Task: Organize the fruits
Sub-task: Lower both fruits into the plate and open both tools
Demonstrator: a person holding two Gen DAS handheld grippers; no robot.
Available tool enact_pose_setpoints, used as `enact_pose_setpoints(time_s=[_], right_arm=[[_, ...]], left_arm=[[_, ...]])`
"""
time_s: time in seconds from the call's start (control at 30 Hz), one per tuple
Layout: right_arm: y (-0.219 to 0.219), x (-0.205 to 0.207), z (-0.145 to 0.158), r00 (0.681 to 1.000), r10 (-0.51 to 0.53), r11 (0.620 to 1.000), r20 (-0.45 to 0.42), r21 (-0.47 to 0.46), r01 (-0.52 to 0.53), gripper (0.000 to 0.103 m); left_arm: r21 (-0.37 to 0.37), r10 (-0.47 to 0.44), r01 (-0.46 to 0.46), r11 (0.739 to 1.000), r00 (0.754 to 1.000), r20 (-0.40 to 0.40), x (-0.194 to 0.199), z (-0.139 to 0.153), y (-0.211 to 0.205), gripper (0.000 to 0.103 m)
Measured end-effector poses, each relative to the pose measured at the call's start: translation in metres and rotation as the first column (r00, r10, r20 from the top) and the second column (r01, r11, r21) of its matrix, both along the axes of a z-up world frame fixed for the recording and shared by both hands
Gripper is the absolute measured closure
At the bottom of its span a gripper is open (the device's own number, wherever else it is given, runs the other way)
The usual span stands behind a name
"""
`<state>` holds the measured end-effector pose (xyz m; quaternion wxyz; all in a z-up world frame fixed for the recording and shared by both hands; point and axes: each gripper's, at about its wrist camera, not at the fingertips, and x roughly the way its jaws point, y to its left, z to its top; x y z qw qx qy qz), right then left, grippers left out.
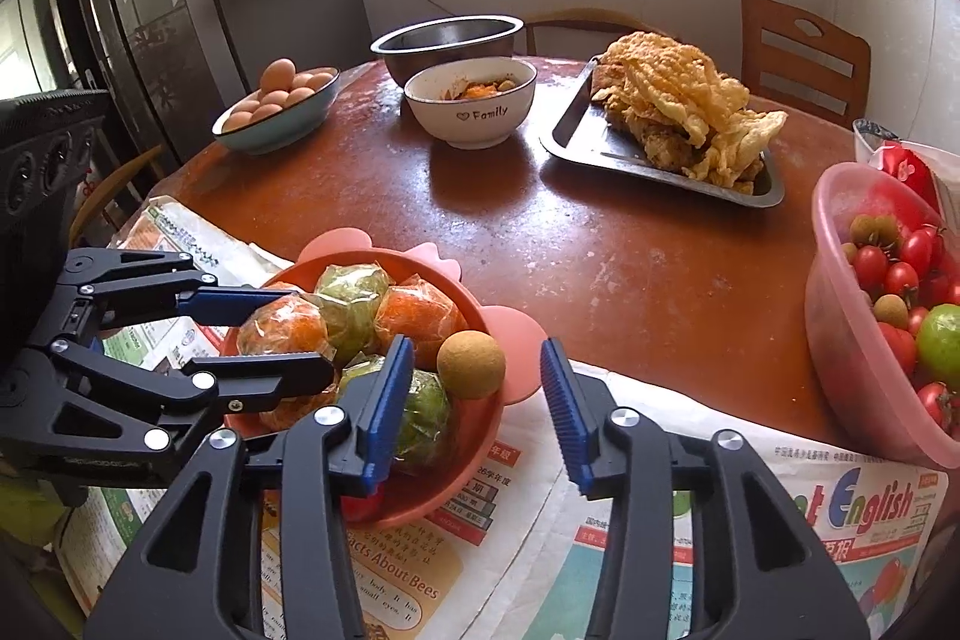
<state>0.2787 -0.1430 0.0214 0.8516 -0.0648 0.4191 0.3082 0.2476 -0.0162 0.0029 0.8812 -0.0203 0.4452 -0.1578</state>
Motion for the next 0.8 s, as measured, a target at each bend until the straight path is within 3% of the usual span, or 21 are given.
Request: enact_pose_setpoints(time_s=[0.27, 0.53, 0.8], right_arm=[[-0.009, -0.008, 0.007, 1.000, -0.015, 1.000, 0.013, 0.017, 0.015, 0.054], [-0.018, -0.015, 0.013, 0.999, -0.035, 0.999, 0.027, 0.018, 0.034, 0.051], [-0.025, -0.031, 0.027, 0.996, -0.058, 0.998, 0.071, 0.018, 0.057, 0.034]], left_arm=[[-0.001, 0.003, -0.003, 1.000, 1.000, 0.005, -0.003, 0.002, 0.003, 0.069], [0.013, 0.003, -0.003, 1.000, 1.000, 0.025, -0.006, 0.010, -0.002, 0.057], [0.029, 0.041, -0.042, 0.999, 0.998, 0.056, -0.016, 0.022, 0.001, 0.039]])
